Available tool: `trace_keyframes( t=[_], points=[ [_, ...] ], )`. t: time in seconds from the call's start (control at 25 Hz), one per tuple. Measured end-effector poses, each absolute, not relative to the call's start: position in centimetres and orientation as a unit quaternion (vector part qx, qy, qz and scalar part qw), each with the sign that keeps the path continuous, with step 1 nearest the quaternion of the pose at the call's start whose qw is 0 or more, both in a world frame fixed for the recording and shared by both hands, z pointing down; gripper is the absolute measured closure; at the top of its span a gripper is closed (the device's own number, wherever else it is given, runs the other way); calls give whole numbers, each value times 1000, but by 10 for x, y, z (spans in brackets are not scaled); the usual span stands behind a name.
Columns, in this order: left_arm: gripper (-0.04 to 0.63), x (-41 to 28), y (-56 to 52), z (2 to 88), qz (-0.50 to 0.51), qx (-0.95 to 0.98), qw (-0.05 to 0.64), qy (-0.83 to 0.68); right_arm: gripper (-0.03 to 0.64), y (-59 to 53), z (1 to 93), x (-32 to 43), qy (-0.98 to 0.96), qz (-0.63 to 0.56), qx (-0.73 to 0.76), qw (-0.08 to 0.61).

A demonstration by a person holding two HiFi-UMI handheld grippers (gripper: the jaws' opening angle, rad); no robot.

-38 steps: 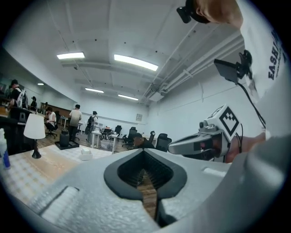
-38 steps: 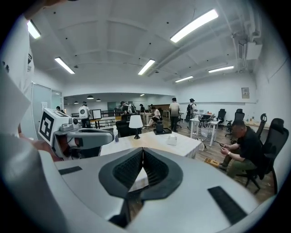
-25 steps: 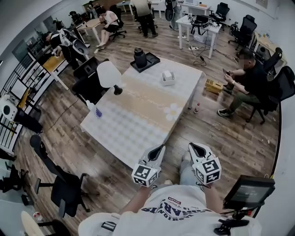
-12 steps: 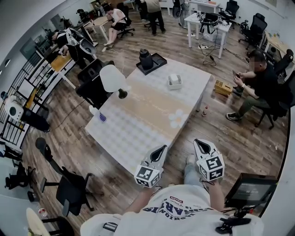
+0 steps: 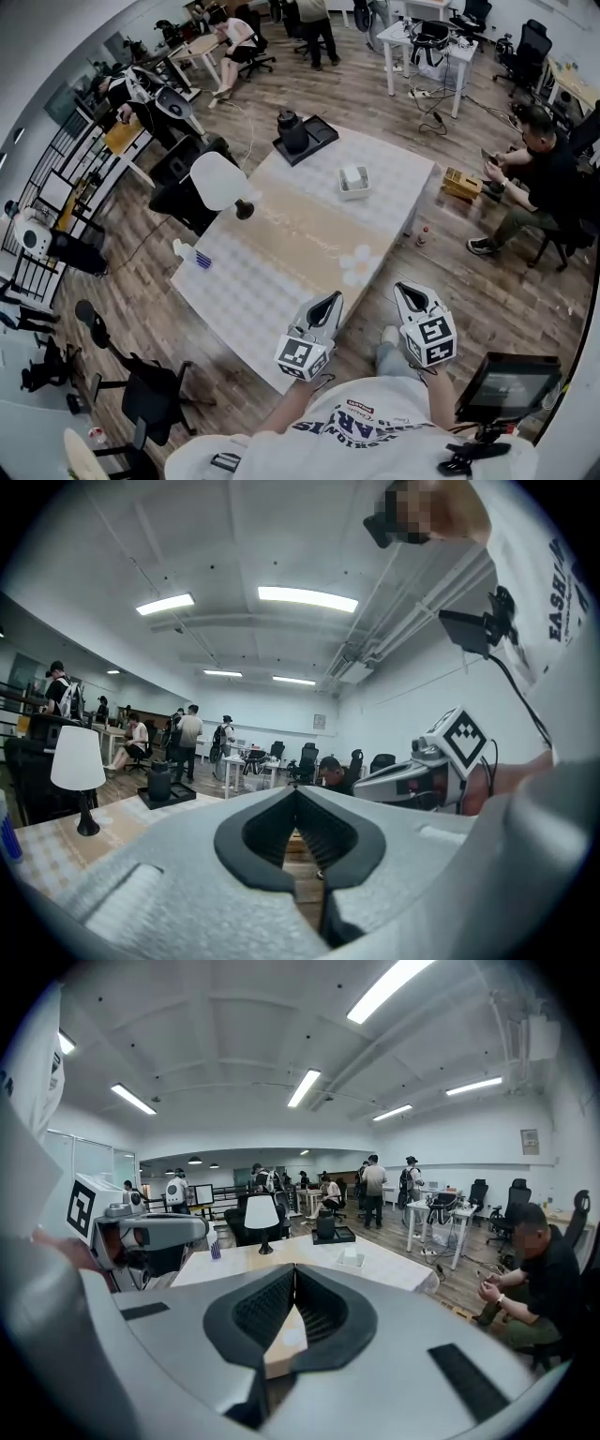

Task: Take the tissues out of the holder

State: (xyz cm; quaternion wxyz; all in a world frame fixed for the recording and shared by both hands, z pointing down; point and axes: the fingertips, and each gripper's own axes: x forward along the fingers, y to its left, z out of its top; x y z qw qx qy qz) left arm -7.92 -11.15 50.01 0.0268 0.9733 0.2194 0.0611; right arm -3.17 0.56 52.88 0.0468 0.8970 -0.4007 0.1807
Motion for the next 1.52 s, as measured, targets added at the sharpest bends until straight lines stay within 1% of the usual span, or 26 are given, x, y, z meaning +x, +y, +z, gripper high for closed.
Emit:
trace_keyframes(
  t=[0.24,0.44,0.76,1.04,1.2,1.52],
  points=[
    [591,-14,-104,496,62,978,25,200,609,16,529,37,-412,183,892,42],
    [591,36,-88,505,82,978,29,191,609,34,532,90,-418,187,888,40],
    [591,95,-61,501,77,981,34,174,609,59,540,157,-433,187,881,47],
    [591,127,-58,505,75,984,29,159,609,57,548,185,-447,186,874,39],
    [591,140,-62,504,74,985,26,156,609,52,544,187,-454,188,870,33],
    [591,186,-57,513,64,984,30,164,609,61,558,222,-446,196,872,40]
  ],
)
